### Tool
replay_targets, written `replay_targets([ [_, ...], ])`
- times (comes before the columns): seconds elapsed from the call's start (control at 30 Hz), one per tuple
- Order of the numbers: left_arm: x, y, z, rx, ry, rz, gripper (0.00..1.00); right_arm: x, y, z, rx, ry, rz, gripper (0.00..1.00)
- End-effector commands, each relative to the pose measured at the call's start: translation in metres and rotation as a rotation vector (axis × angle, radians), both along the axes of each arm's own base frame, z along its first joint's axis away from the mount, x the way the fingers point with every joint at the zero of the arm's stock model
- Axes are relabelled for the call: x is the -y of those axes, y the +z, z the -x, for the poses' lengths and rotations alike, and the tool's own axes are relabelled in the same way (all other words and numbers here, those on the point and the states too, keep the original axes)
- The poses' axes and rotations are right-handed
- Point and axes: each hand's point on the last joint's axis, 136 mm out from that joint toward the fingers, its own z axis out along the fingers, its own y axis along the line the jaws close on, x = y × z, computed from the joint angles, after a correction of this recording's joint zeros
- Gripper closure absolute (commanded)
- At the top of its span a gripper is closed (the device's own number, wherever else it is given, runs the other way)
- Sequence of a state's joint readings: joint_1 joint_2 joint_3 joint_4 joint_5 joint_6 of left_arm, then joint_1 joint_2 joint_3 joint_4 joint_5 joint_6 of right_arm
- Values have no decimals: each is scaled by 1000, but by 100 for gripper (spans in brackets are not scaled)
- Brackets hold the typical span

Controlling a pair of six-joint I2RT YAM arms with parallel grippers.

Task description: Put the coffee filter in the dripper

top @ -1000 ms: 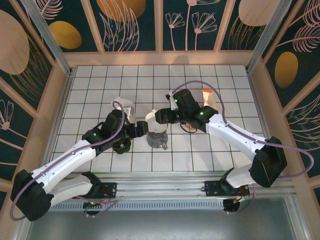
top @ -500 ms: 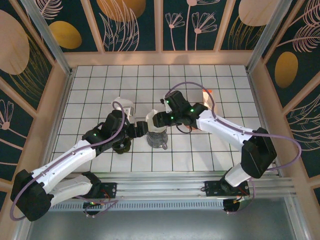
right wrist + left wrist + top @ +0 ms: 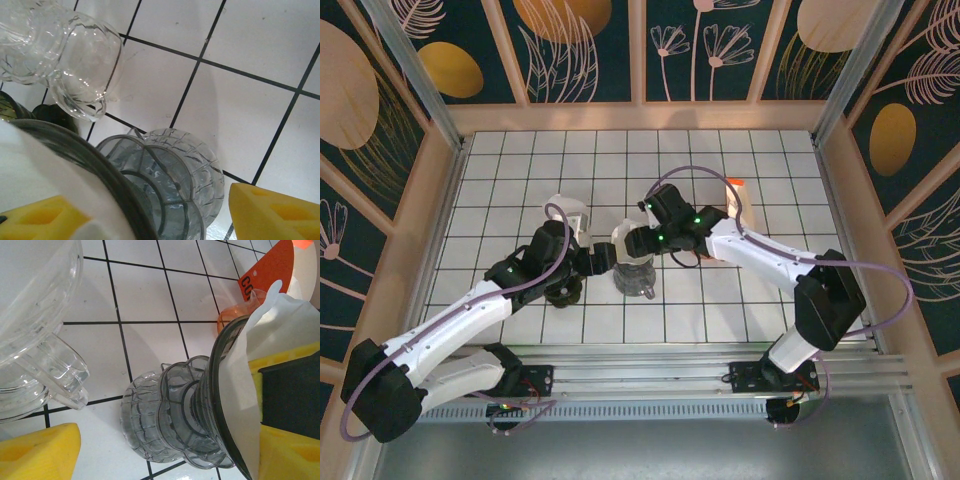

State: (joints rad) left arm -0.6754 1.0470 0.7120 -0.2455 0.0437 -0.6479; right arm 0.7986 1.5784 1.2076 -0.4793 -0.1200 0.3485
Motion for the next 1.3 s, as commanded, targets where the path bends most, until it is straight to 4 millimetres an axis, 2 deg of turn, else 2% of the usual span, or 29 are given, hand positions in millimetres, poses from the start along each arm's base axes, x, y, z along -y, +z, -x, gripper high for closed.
replay_targets([
  [0.0,-1,-2,3,7,-8,-5,15,-7,51,-6,107,8,-81,31],
  [0.1,-1,-2,3,7,-5,-5,15,-1,68,-7,139,-8,-99,31],
  [0.2,-1,-3,3,7,-5,-5,15,8,75,-5,142,-17,-111,32],
  [0.53,-2,-4,3,5,-6,-9,15,39,63,0,107,-67,-127,38],
  [0.63,-1,-4,3,4,-6,-9,16,38,61,1,105,-61,-132,37],
  [0.83,-1,-4,3,4,-7,-9,16,29,76,2,144,-29,-204,31],
  [0.93,-2,-4,3,3,-4,-11,16,28,66,3,112,-23,-182,31],
  [1.07,-2,-5,3,1,-3,-13,16,33,49,3,81,-50,-149,37],
  [1.27,-2,-5,3,0,-5,-14,17,44,46,-2,98,-106,-108,45],
])
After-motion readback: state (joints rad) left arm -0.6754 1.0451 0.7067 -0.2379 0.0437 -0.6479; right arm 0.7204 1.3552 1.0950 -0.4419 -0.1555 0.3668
